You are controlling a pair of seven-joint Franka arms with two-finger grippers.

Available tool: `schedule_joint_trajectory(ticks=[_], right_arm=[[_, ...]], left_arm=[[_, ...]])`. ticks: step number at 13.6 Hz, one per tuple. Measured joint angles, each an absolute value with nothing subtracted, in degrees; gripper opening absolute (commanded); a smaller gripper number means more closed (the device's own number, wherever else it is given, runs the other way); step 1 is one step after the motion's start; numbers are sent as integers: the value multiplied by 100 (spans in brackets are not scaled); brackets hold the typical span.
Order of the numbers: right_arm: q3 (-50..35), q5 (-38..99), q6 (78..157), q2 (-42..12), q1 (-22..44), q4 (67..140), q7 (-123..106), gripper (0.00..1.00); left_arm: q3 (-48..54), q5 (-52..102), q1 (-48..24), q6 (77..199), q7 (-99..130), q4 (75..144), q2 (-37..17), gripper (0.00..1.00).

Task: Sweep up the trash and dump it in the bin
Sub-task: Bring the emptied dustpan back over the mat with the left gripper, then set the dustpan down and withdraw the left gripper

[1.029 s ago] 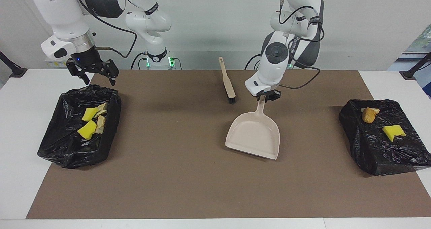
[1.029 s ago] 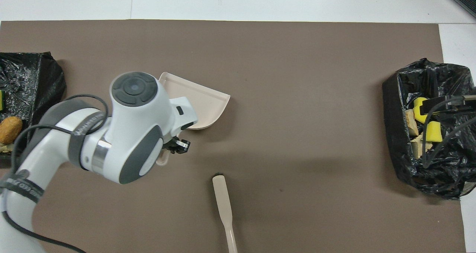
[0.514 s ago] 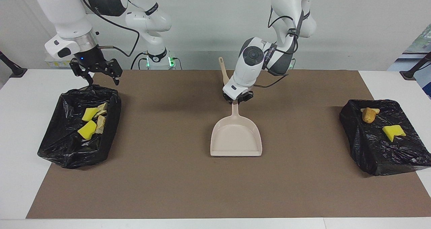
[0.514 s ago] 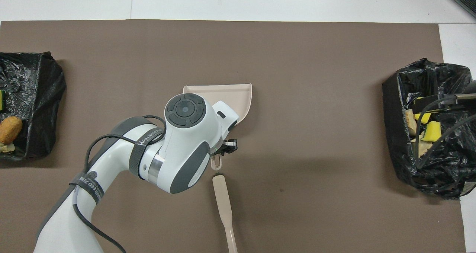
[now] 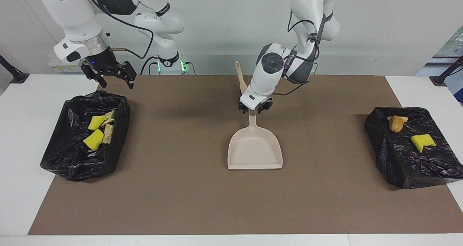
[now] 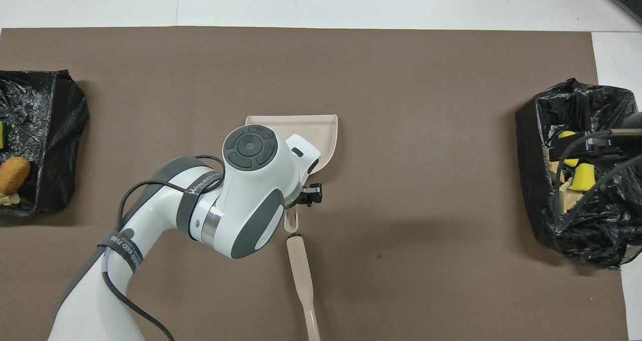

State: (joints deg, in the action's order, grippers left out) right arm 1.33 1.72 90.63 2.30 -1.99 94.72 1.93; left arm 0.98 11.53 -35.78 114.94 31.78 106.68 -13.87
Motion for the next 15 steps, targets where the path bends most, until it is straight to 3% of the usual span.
schedule_joint_trajectory(ticks=[4, 11, 15], right_arm=[[192, 202, 9001, 229, -213, 9414, 276, 100], [137, 169, 9035, 221, -187, 9413, 464, 100], [127, 120, 9338, 204, -186, 9413, 426, 100]], left_arm=[[-69, 1113, -3195, 10974, 2904, 10659, -1169, 100], [-127, 468, -1410, 10672, 869, 11310, -430, 100], [-144, 437, -239, 10159, -1093, 11341, 317, 100]])
